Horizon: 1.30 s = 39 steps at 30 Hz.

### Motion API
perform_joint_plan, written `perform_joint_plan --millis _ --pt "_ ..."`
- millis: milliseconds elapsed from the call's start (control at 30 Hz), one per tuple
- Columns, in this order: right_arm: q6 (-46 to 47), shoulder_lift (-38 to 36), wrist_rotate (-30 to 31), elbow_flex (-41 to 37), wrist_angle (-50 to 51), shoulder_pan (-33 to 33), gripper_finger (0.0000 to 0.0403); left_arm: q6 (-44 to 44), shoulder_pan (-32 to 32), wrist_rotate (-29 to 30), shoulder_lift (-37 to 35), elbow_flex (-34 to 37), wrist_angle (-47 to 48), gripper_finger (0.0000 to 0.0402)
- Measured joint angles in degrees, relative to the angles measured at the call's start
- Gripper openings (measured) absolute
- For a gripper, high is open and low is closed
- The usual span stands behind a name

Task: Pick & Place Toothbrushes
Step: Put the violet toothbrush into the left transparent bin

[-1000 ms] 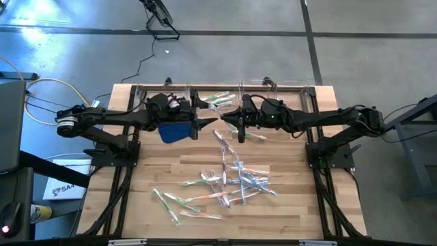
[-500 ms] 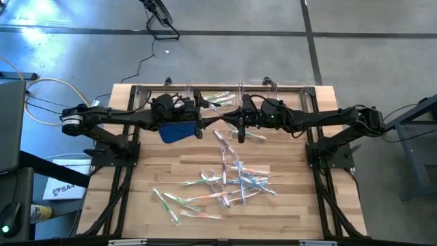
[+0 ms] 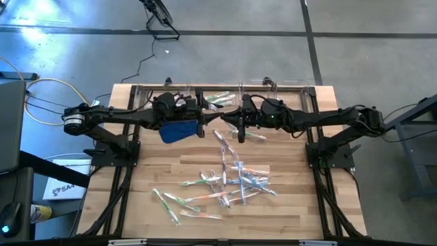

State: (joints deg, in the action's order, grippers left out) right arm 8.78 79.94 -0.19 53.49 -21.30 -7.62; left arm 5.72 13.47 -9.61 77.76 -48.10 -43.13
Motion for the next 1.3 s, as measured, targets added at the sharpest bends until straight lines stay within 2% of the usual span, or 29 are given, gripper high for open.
perform_joint_plan --millis 267,600,700,867,1067,1167,1300 --pt "-0.5 0.0 -0.1 0.0 -0.1 0.0 0.0010 0.5 0.0 -0.2 0.0 0.0 0.1 0.0015" --pt "-1.0 0.0 -0.1 0.0 0.1 0.0 0.0015 3.3 0.0 -0.6 -0.1 0.0 1.1 0.0007" --pt "0.6 0.0 0.1 0.0 0.2 0.0 0.0046 3.9 0.0 -1.5 -0.1 0.0 1.2 0.0008" --pt "0.6 0.0 0.1 0.1 1.6 0.0 0.0126 4.5 0.1 -1.6 0.0 0.0 2.2 0.0006" --pt "0.2 -4.0 0.1 0.1 12.0 -0.1 0.0213 5.0 2.6 -1.6 -0.4 0.0 5.7 0.0006" --pt "0.2 -7.6 1.0 0.1 18.8 -0.3 0.0234 5.5 5.0 -2.6 -1.2 0.1 8.2 0.0006" --pt "0.6 -12.6 1.6 0.1 27.2 -0.5 0.0234 9.0 9.4 -3.3 -4.7 0.0 15.7 0.0006"
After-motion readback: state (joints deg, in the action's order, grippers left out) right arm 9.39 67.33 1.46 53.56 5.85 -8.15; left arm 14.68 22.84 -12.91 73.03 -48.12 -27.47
